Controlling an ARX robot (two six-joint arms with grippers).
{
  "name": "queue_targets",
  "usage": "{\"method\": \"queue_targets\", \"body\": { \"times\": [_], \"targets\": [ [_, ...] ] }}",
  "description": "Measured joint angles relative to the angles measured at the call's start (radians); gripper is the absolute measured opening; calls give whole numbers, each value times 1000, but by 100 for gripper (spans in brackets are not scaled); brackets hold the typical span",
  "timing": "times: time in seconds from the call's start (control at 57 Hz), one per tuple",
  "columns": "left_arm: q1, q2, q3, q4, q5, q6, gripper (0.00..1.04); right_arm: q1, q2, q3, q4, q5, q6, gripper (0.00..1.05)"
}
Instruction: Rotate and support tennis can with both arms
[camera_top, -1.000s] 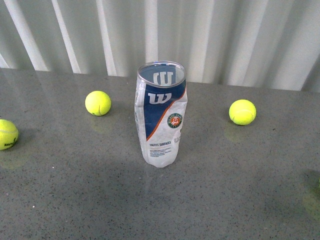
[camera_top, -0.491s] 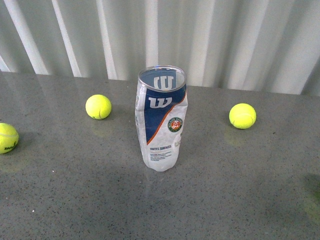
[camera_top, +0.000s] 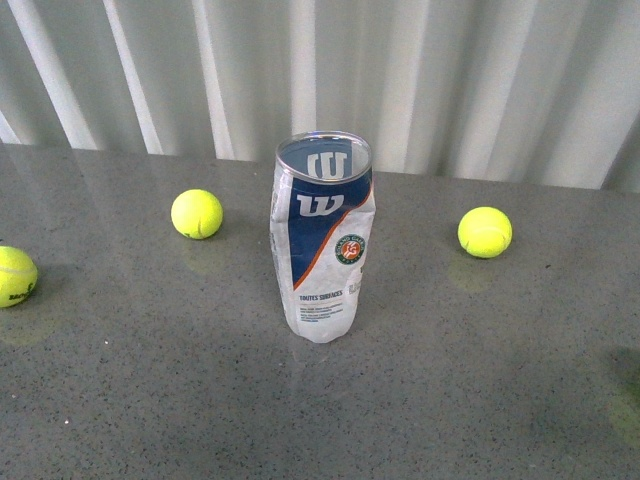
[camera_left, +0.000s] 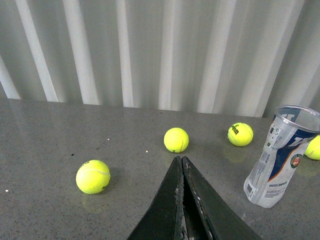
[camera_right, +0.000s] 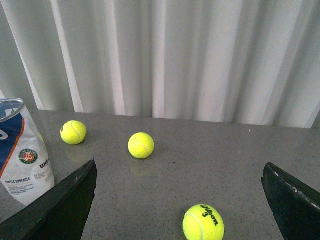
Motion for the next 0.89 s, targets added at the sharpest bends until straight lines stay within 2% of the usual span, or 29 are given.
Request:
{"method": "queue_targets", "body": {
  "times": [0.035, 0.123, 0.351, 0.719, 0.825, 0.86, 0.895],
  "targets": [
    [0, -14, 0, -14, 0, 0, 4, 0, 0, 0, 0, 0, 0, 98],
    [0, -130, 0, -165, 0, 0, 4, 0, 0, 0, 0, 0, 0, 98],
    [0, -174, 0, -180, 0, -1, 5, 0, 0, 0, 0, 0, 0, 98],
    [0, -174, 0, -180, 0, 0, 72, 0, 0, 0, 0, 0, 0, 98],
    [0, -174, 0, -180, 0, 0, 97, 0, 0, 0, 0, 0, 0, 98],
    [0, -174, 0, -180, 0, 0, 100, 0, 0, 0, 0, 0, 0, 98],
    [0, -174, 0, -180, 0, 0, 99, 0, 0, 0, 0, 0, 0, 98]
  ]
}}
